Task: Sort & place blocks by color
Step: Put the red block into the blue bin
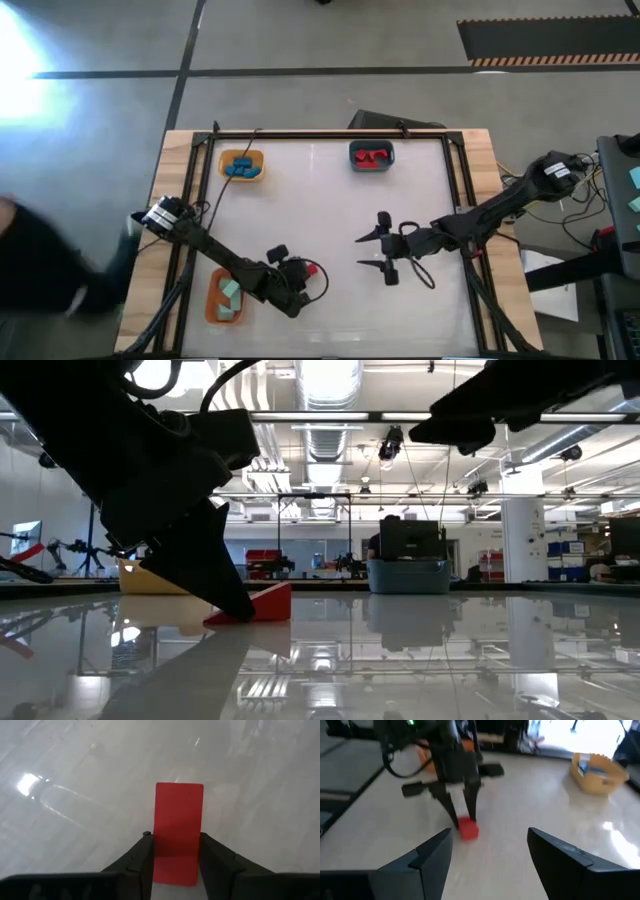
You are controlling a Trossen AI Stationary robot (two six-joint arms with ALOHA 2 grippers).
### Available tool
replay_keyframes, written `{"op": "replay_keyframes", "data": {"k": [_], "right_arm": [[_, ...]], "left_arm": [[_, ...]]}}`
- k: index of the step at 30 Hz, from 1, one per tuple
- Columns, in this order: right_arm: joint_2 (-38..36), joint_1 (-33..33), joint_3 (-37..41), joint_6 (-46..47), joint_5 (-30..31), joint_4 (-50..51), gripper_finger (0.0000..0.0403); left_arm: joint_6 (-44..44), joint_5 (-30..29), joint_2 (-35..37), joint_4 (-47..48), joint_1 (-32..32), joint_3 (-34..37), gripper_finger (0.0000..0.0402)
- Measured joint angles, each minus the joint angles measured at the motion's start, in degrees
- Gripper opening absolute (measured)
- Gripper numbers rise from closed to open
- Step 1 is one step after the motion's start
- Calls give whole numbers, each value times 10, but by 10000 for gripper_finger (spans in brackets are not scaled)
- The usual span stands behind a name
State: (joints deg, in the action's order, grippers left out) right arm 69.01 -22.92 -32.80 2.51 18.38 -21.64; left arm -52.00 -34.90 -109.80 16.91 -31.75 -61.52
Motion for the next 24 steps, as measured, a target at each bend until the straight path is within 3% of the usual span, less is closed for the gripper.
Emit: {"op": "replay_keyframes", "data": {"k": [4,14,18,24], "right_arm": [[17,0,14,-21,-2,-77,247],[-14,-44,-63,-1,-4,36,246],[-11,-72,-69,-4,-1,25,246],[39,-97,-45,-16,70,-68,246]], "left_arm": [[10,7,10,4,1,2,104],[161,-32,105,-14,7,-4,104],[274,-32,138,-86,6,-2,104],[432,29,164,-235,5,16,104]]}}
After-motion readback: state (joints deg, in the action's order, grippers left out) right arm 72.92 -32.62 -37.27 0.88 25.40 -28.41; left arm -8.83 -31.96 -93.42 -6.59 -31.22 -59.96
